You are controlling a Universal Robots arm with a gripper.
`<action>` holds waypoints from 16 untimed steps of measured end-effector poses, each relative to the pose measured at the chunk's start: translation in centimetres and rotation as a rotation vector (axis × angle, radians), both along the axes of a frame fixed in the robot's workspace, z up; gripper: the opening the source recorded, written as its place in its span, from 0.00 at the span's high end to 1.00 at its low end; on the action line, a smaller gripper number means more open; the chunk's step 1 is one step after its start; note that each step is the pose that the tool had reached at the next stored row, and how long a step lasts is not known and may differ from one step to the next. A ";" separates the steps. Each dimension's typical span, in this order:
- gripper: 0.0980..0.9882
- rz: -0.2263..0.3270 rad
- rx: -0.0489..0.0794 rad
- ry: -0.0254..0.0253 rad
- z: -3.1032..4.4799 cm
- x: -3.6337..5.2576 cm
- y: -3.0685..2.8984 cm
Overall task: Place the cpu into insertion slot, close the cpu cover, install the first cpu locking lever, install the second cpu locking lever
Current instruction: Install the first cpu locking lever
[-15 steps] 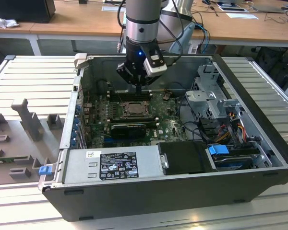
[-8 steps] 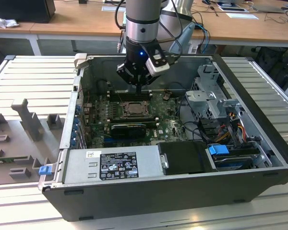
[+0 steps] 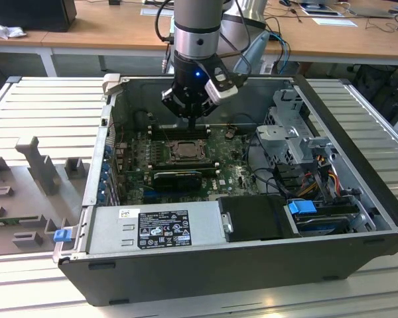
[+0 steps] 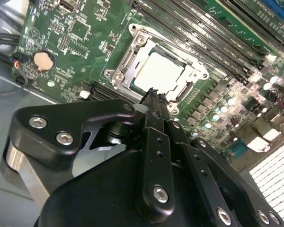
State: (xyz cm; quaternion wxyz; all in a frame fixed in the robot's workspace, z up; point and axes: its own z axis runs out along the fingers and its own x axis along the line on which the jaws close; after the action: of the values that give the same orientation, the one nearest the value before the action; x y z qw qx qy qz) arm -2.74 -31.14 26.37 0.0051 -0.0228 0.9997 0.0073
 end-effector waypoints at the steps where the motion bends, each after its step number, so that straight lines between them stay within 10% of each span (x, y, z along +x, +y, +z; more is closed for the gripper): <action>1: 0.99 0.019 0.000 0.0000 0.00 0.00 0.00; 12: 0.99 0.253 0.000 -0.0013 -0.04 -0.02 0.00; 16: 0.99 0.167 -0.001 -0.0074 -0.10 -0.32 0.00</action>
State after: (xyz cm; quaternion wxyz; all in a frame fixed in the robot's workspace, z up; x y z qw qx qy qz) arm -3.06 -31.14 26.27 0.0082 -0.1059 0.9943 0.0074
